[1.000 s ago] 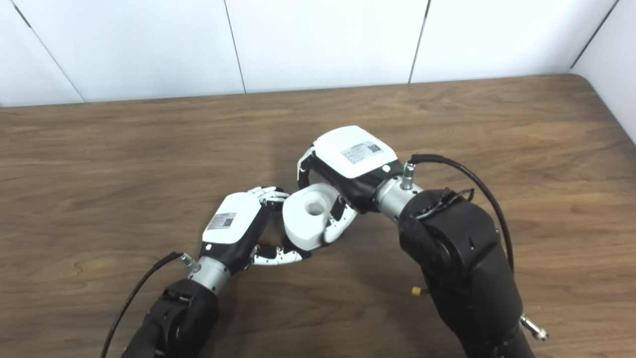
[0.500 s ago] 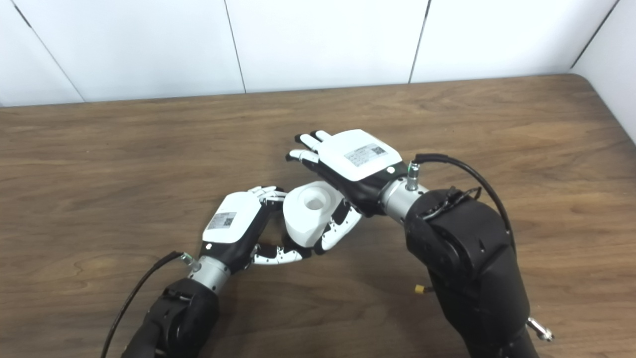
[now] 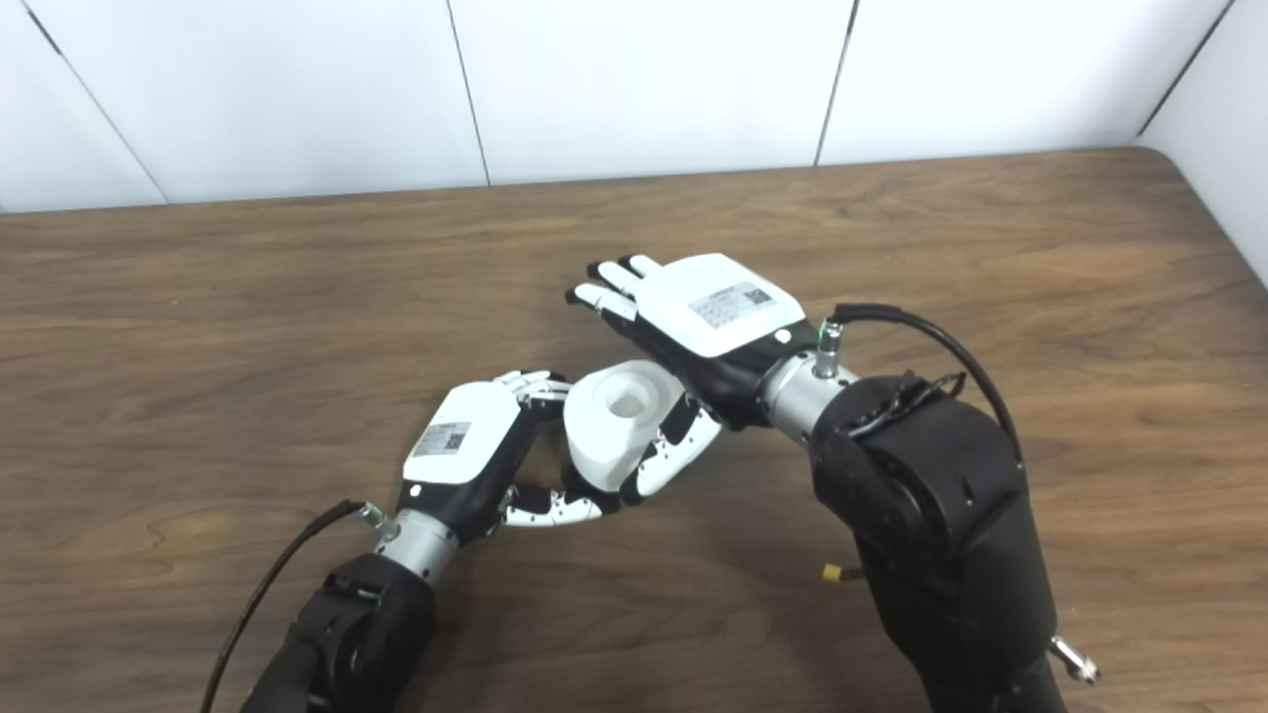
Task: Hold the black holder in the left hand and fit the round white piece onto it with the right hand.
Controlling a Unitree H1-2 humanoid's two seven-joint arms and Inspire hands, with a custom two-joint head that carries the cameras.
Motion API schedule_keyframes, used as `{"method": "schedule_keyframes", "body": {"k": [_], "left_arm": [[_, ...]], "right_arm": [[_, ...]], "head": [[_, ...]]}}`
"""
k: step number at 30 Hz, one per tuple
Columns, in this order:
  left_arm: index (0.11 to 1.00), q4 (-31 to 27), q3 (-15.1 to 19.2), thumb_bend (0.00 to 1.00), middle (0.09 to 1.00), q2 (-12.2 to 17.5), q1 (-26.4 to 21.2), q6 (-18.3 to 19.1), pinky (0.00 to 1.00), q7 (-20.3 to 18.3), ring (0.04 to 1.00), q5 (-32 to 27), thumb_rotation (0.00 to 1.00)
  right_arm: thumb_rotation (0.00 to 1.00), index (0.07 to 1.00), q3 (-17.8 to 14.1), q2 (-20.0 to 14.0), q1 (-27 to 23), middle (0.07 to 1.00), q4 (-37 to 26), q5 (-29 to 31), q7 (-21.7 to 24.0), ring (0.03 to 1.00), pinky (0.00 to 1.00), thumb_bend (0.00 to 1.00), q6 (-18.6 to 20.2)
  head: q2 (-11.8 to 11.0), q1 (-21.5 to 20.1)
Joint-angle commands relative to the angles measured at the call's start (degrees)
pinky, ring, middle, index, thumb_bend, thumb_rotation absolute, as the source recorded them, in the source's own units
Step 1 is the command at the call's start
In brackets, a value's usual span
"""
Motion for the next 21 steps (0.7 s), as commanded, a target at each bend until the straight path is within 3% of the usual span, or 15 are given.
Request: {"method": "schedule_keyframes", "body": {"k": [1,6,7,8,12,17,21], "left_arm": [[0.488,3.53,0.2,0.52,0.758,1.96,1.67,3.48,0.87,-4.4,0.841,0.41,0.05],[0.495,3.1,-0.57,0.52,0.77,2.63,1.32,4.09,0.84,-6.72,0.829,0.96,0.06],[0.591,2.9,-0.84,0.66,0.777,2.81,1.25,4.27,0.83,-7.4,0.832,1.23,0.08],[0.652,2.72,-1.24,0.74,0.785,3.12,1.02,4.65,0.84,-8.71,0.837,1.55,0.1],[0.846,1.43,-2.54,0.82,0.864,3.95,0.25,7.31,0.91,-15.36,0.892,2.27,0.25],[0.975,-0.8,-3.85,0.89,0.942,4.43,-0.66,11.36,0.97,-23.79,0.96,3.31,0.36],[0.999,-1.59,-4.83,0.98,0.974,4.68,-1.37,14.41,1.0,-28.34,0.989,3.72,0.32]], "right_arm": [[0.43,0.961,-0.72,0.36,-2.38,1.0,-1.57,-0.13,-0.36,1.0,0.86,1.0,0.17],[0.45,0.961,-1.35,-0.25,-2.14,1.0,-1.47,0.21,-0.84,1.0,0.85,1.0,-0.13],[0.45,0.961,-1.48,-0.33,-2.08,1.0,-1.47,0.22,-0.83,1.0,0.86,1.0,-0.11],[0.46,0.961,-1.63,-0.41,-2.09,1.0,-1.42,0.34,-0.8,1.0,0.86,1.0,-0.06],[0.45,0.96,-2.12,-1.01,-2.17,1.0,-1.36,0.82,-1.05,1.0,0.86,1.0,-0.28],[0.45,0.961,-2.54,-1.73,-2.22,0.995,-1.19,1.39,-1.7,1.0,0.85,1.0,-0.65],[0.46,0.963,-2.57,-2.14,-2.17,0.993,-1.08,1.3,-2.28,0.999,0.85,1.0,-0.97]], "head": [[0.07,-0.04],[0.0,-0.12],[0.0,-0.12],[0.04,-0.18],[-0.04,0.09],[0.01,0.18],[0.06,0.17]]}}
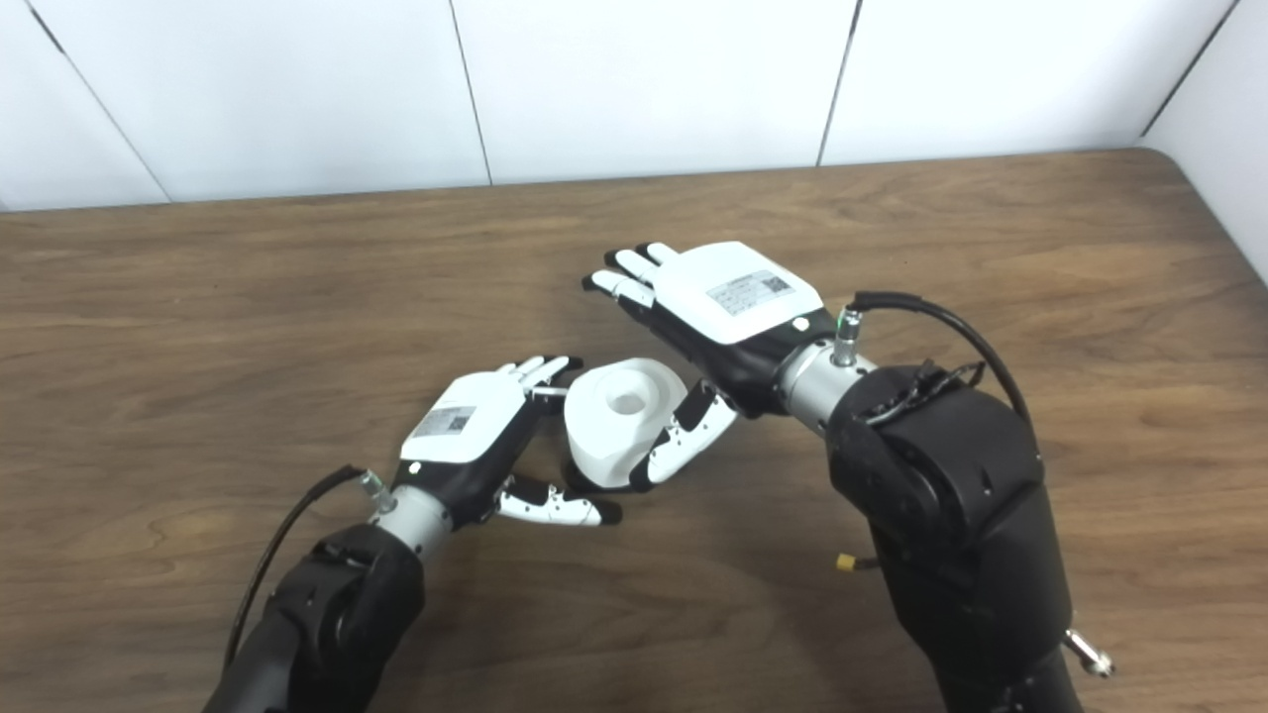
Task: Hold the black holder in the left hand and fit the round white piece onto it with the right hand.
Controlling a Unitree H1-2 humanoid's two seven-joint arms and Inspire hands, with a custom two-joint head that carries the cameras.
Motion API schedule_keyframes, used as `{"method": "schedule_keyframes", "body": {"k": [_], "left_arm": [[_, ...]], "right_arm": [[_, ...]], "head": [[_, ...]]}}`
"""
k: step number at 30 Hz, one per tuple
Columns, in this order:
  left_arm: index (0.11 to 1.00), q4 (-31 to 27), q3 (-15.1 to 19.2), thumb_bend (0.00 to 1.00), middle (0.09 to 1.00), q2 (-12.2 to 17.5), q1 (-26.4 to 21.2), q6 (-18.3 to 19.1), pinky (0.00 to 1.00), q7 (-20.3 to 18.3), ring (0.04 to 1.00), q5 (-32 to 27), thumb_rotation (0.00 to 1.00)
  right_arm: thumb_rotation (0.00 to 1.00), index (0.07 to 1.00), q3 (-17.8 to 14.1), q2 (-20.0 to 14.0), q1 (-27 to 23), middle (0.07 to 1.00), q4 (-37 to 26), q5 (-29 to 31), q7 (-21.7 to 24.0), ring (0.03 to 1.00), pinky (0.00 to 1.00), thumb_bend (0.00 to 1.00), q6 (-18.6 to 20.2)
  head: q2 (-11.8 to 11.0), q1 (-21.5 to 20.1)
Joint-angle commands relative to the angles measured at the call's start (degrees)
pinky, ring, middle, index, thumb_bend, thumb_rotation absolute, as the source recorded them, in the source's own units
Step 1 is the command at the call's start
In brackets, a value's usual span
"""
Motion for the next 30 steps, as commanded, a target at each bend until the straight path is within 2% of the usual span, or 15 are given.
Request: {"method": "schedule_keyframes", "body": {"k": [1,9,13,15,22,25,28,30], "left_arm": [[1.0,4.08,-3.03,0.99,0.98,2.83,3.02,6.08,1.0,-12.66,0.994,2.21,0.31],[1.0,3.11,-4.2,1.0,0.999,3.6,2.09,9.32,1.0,-15.72,1.0,2.84,0.28],[1.0,0.88,-2.95,1.0,1.0,4.42,1.75,10.16,1.0,-16.17,1.0,2.56,0.28],[1.0,-1.02,-1.06,1.0,1.0,4.98,1.64,10.45,1.0,-16.94,1.0,1.95,0.29],[1.0,-11.58,8.98,1.0,0.988,7.49,2.36,10.57,1.0,-23.76,1.0,0.75,0.32],[1.0,-14.47,13.02,0.98,0.988,8.24,3.47,10.32,1.0,-22.96,1.0,-2.65,0.3],[1.0,-15.81,17.42,0.98,0.997,8.68,5.25,9.73,0.98,-20.22,1.0,-8.51,0.28],[1.0,-16.36,20.97,0.99,1.0,8.71,6.68,8.99,0.88,-18.05,0.997,-14.65,0.28]], "right_arm": [[0.46,0.962,-1.13,-0.6,-1.89,0.992,-1.2,0.37,-2.56,0.997,0.84,1.0,-0.81],[0.47,0.962,-1.23,-1.13,-2.38,0.995,-0.55,0.11,-3.05,1.0,0.83,1.0,-1.02],[0.46,0.957,-1.39,-1.43,-2.6,0.993,0.39,0.45,-3.98,1.0,0.84,1.0,-1.25],[0.47,0.956,-1.54,-1.84,-2.85,0.992,0.89,0.45,-4.1,1.0,0.84,1.0,-1.32],[0.5,0.963,-3.61,-3.2,-2.64,0.981,1.4,2.63,-5.47,0.99,0.8,1.0,-0.09],[0.53,0.962,-4.1,-3.63,-2.37,0.976,1.28,2.78,-5.6,0.986,0.81,1.0,0.15],[0.57,0.955,-4.51,-4.32,-1.76,0.965,1.14,3.28,-6.25,0.975,0.82,0.98,0.09],[0.59,0.954,-5.16,-4.81,-1.08,0.956,1.06,4.18,-6.89,0.963,0.82,0.94,0.28]], "head": [[0.03,-0.1],[-0.34,0.26],[-0.43,0.62],[-0.79,1.56],[-1.39,2.78],[-1.78,2.92],[-1.78,2.92],[-2.03,2.48]]}}
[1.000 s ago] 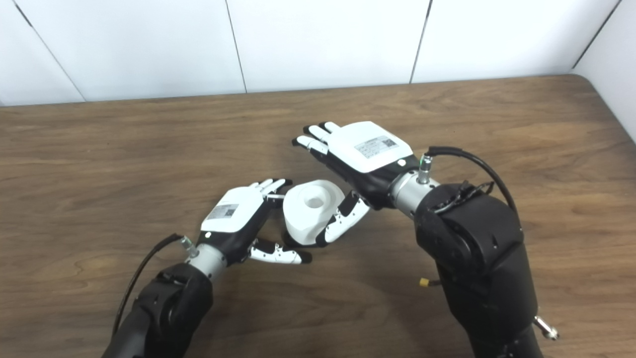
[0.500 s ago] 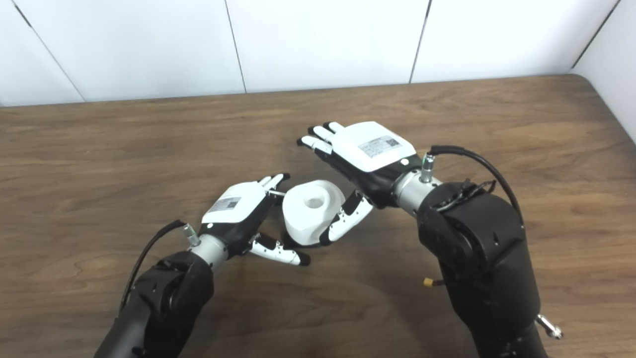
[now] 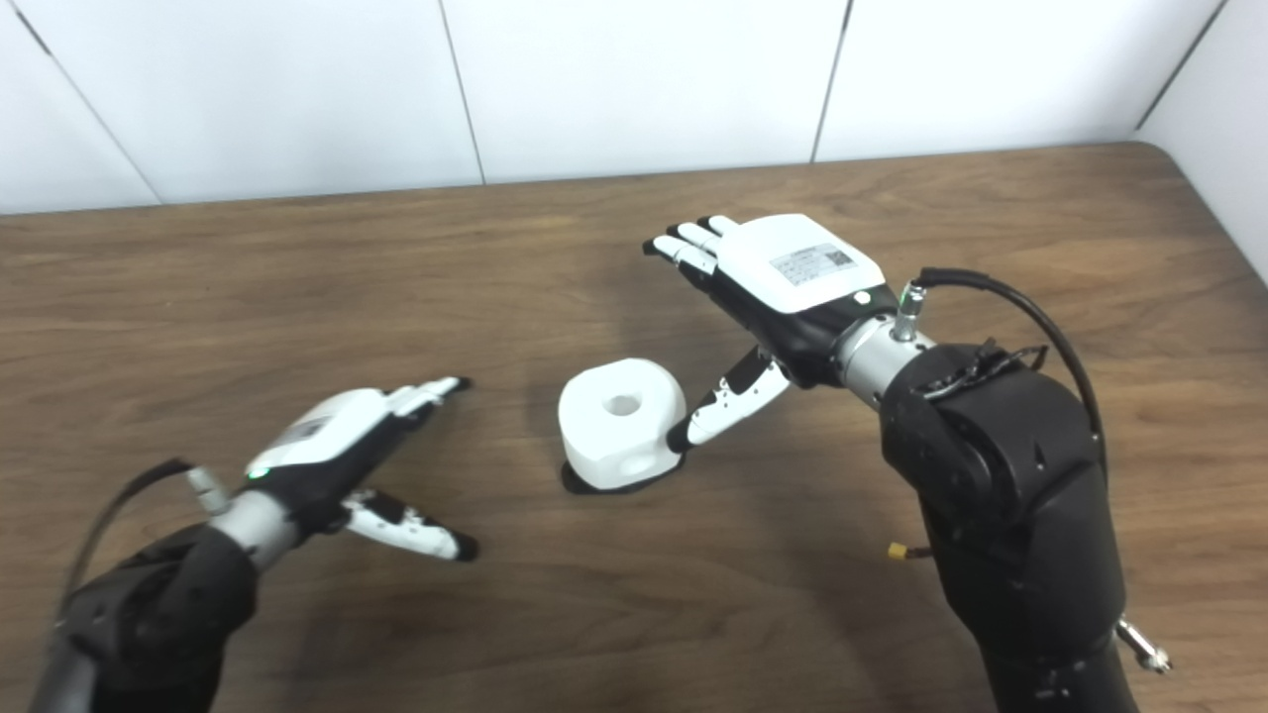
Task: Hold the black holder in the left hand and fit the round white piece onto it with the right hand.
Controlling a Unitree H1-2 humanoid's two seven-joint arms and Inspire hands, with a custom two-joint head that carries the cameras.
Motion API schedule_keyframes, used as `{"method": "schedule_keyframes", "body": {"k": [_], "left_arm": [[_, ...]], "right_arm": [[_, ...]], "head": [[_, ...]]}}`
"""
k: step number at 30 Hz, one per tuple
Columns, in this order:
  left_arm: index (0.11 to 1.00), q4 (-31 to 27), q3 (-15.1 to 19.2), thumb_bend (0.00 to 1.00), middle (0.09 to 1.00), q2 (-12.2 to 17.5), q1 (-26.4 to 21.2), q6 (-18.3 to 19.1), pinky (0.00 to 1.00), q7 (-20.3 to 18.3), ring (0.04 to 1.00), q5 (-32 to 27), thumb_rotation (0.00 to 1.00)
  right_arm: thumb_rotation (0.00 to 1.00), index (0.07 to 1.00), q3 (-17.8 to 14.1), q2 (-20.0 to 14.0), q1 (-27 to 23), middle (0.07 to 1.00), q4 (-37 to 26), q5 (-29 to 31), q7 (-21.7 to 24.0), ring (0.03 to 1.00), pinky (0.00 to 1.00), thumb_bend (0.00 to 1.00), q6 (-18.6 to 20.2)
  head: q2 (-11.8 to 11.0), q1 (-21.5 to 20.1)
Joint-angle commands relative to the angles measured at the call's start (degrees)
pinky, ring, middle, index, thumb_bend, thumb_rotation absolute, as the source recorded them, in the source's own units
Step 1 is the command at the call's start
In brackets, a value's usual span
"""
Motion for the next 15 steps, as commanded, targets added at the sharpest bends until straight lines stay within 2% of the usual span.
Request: {"method": "schedule_keyframes", "body": {"k": [1,3,5,9,12,15], "left_arm": [[1.0,-0.7,2.75,1.0,1.0,0.67,1.69,0.23,0.84,1.78,0.989,-6.29,0.28],[1.0,-0.53,4.64,1.0,0.988,0.84,2.73,-0.62,0.82,3.91,0.974,-10.16,0.29],[1.0,-0.06,6.36,1.0,0.99,0.55,4.04,-1.92,0.85,6.82,0.978,-13.36,0.3],[1.0,1.63,8.17,1.0,0.998,-0.32,6.77,-7.29,0.92,14.27,0.996,-16.95,0.34],[1.0,2.9,9.21,1.0,1.0,-1.1,8.32,-10.72,0.91,18.82,0.987,-19.18,0.4],[1.0,3.92,11.29,1.0,1.0,-2.99,10.1,-13.31,0.97,21.61,0.998,-25.93,0.43]], "right_arm": [[0.61,0.955,-1.6,-1.12,-0.51,0.952,-1.43,0.95,-2.24,0.959,0.83,0.93,0.39],[0.65,0.959,-2.25,-1.54,-0.2,0.948,-1.44,1.31,-2.32,0.957,0.83,0.9,0.76],[0.68,0.96,-3.14,-2.08,0.13,0.944,-1.4,1.75,-2.56,0.954,0.82,0.88,1.0],[0.74,0.95,-4.48,-2.89,0.91,0.937,-1.12,2.4,-3.65,0.955,0.8,0.85,1.46],[0.75,0.949,-4.82,-3.54,1.37,0.938,-0.86,2.71,-4.26,0.958,0.8,0.83,1.68],[0.77,0.952,-5.5,-4.28,2.13,0.94,-0.26,3.71,-5.14,0.952,0.78,0.81,2.32]], "head": [[0.03,0.1],[-0.14,0.39],[-0.25,0.45],[-0.63,0.35],[-0.82,0.52],[-0.98,1.15]]}}
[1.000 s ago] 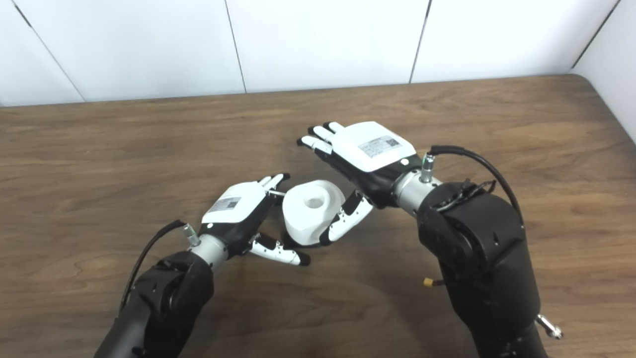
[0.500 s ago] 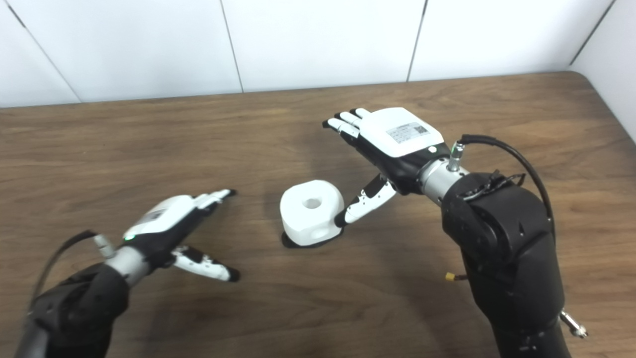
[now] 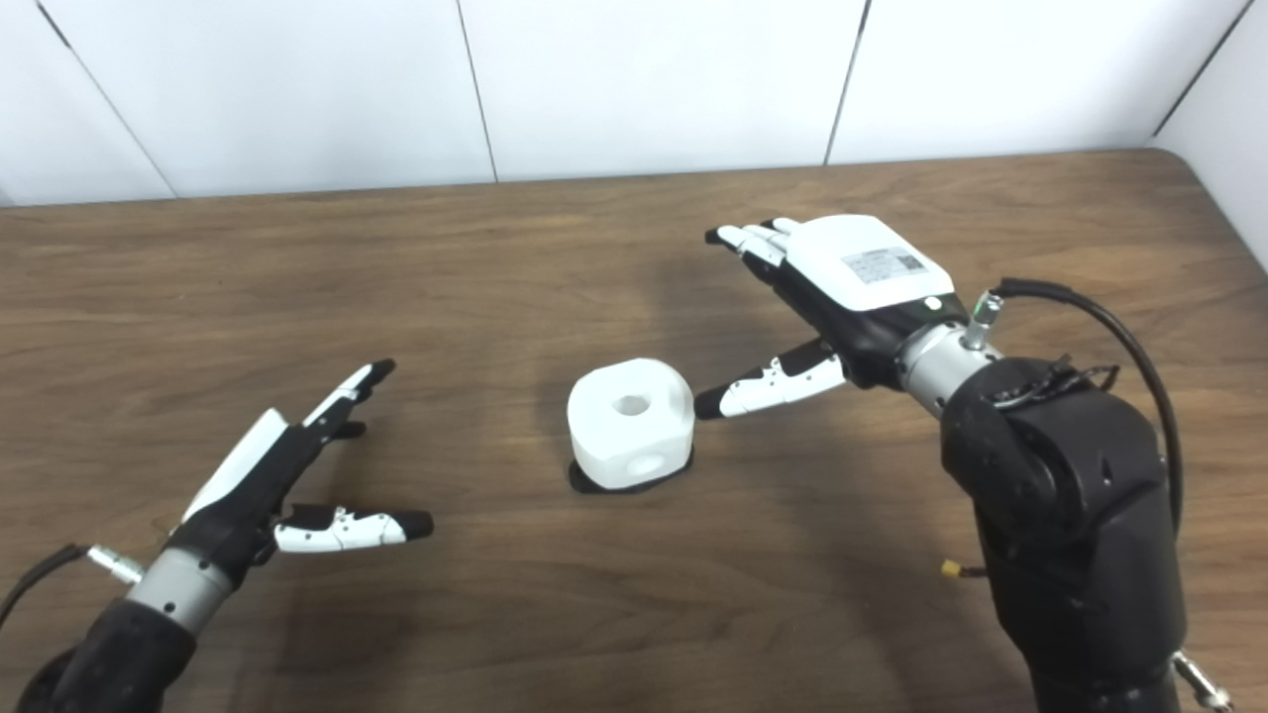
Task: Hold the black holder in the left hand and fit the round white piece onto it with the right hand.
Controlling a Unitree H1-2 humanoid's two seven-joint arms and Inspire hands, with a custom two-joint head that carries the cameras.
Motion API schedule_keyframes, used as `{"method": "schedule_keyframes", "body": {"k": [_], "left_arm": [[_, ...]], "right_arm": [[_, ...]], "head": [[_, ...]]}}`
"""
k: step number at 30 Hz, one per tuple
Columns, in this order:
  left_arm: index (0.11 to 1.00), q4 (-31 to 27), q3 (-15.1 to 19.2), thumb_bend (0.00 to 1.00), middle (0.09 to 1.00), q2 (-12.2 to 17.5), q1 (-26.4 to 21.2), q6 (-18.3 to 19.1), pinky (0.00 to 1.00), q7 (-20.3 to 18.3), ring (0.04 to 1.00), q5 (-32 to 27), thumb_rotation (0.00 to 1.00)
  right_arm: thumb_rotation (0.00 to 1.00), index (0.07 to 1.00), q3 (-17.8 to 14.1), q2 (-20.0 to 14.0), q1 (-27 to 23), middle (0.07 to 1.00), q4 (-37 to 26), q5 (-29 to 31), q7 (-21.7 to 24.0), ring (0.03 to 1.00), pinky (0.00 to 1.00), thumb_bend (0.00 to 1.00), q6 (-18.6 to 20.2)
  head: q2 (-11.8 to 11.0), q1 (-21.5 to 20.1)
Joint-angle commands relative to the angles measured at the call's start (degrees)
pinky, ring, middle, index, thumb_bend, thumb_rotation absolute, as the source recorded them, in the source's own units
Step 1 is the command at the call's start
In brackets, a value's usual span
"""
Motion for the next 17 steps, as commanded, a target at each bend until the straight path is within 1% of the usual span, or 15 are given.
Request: {"method": "schedule_keyframes", "body": {"k": [1,2,3,4,5,6,7,8,10,11,12,14,15,17], "left_arm": [[1.0,0.03,2.24,1.0,1.0,-0.86,0.89,-3.12,0.99,3.02,0.999,-6.09,0.43],[1.0,0.4,3.22,1.0,1.0,-1.24,1.77,-4.03,0.99,3.68,1.0,-8.74,0.46],[1.0,0.7,3.75,1.0,1.0,-1.39,2.31,-4.66,0.99,4.19,1.0,-10.36,0.51],[1.0,0.83,4.44,1.0,1.0,-1.52,3.11,-5.28,0.99,4.94,1.0,-11.53,0.53],[1.0,0.93,4.87,1.0,1.0,-1.53,3.73,-5.95,0.96,5.75,0.999,-11.91,0.6],[1.0,0.98,5.02,1.0,1.0,-1.44,4.12,-6.36,0.94,6.38,0.992,-12.1,0.64],[1.0,1.11,5.47,1.0,1.0,-1.59,4.58,-6.9,0.93,7.24,0.988,-12.71,0.66],[1.0,1.14,6.13,1.0,1.0,-1.96,5.04,-7.03,0.93,8.11,0.982,-13.69,0.68],[1.0,1.3,7.42,0.95,1.0,-2.67,5.94,-7.43,0.95,9.93,0.98,-15.42,0.7],[1.0,1.48,8.02,0.92,1.0,-3.07,6.33,-7.83,0.95,10.75,0.974,-16.29,0.72],[1.0,1.7,8.72,0.9,1.0,-3.7,6.68,-8.18,0.95,11.68,0.97,-17.33,0.72],[1.0,1.95,10.21,0.85,0.998,-5.33,7.21,-8.15,0.97,13.32,0.971,-20.39,0.73],[1.0,2.08,10.73,0.83,0.995,-5.95,7.33,-8.15,0.99,14.12,0.973,-21.15,0.74],[1.0,2.43,11.23,0.76,0.995,-6.62,7.47,-8.79,0.99,15.6,0.985,-20.88,0.76]], "right_arm": [[0.77,0.951,-1.35,-1.52,-0.58,0.939,-0.24,1.25,-2.55,0.949,0.78,0.8,0.43],[0.76,0.948,-1.85,-1.75,-0.01,0.938,-0.12,1.77,-2.97,0.945,0.8,0.8,0.73],[0.75,0.948,-2.14,-1.93,0.38,0.938,0.01,2.14,-3.34,0.944,0.81,0.79,0.92],[0.75,0.948,-2.77,-2.09,0.98,0.939,0.17,2.7,-3.82,0.944,0.81,0.79,1.46],[0.74,0.946,-3.3,-2.24,1.46,0.938,0.34,3.13,-4.22,0.94,0.82,0.78,1.95],[0.74,0.945,-3.61,-2.35,1.75,0.938,0.45,3.44,-4.5,0.938,0.81,0.78,2.28],[0.74,0.944,-4.05,-2.53,2.17,0.937,0.65,3.99,-5.01,0.936,0.81,0.77,2.57],[0.74,0.946,-4.54,-2.73,2.75,0.935,0.88,4.42,-5.57,0.933,0.79,0.75,2.86],[0.73,0.952,-5.58,-2.94,4.22,0.925,1.39,5.43,-7.01,0.937,0.78,0.7,3.54],[0.72,0.95,-6.04,-2.92,5.04,0.917,1.65,5.92,-7.8,0.94,0.78,0.64,3.81],[0.71,0.949,-6.56,-2.82,6.06,0.914,2.18,6.53,-9.13,0.94,0.79,0.6,3.76],[0.68,0.939,-7.53,-2.43,8.28,0.906,3.56,7.34,-12.11,0.919,0.78,0.53,3.78],[0.68,0.936,-8.02,-2.03,9.47,0.904,4.34,7.77,-13.82,0.907,0.78,0.5,3.9],[0.65,0.925,-8.92,-0.98,11.83,0.9,5.63,9.27,-17.54,0.892,0.76,0.5,3.94]], "head": [[-0.03,0.14],[-0.11,0.09],[-0.21,0.06],[-0.36,0.07],[-0.41,0.34],[-0.41,0.34],[-0.4,0.55],[-0.56,0.71],[-0.49,0.87],[-0.49,0.87],[-0.72,0.89],[-0.67,0.95],[-0.71,0.86],[-0.68,0.92]]}}
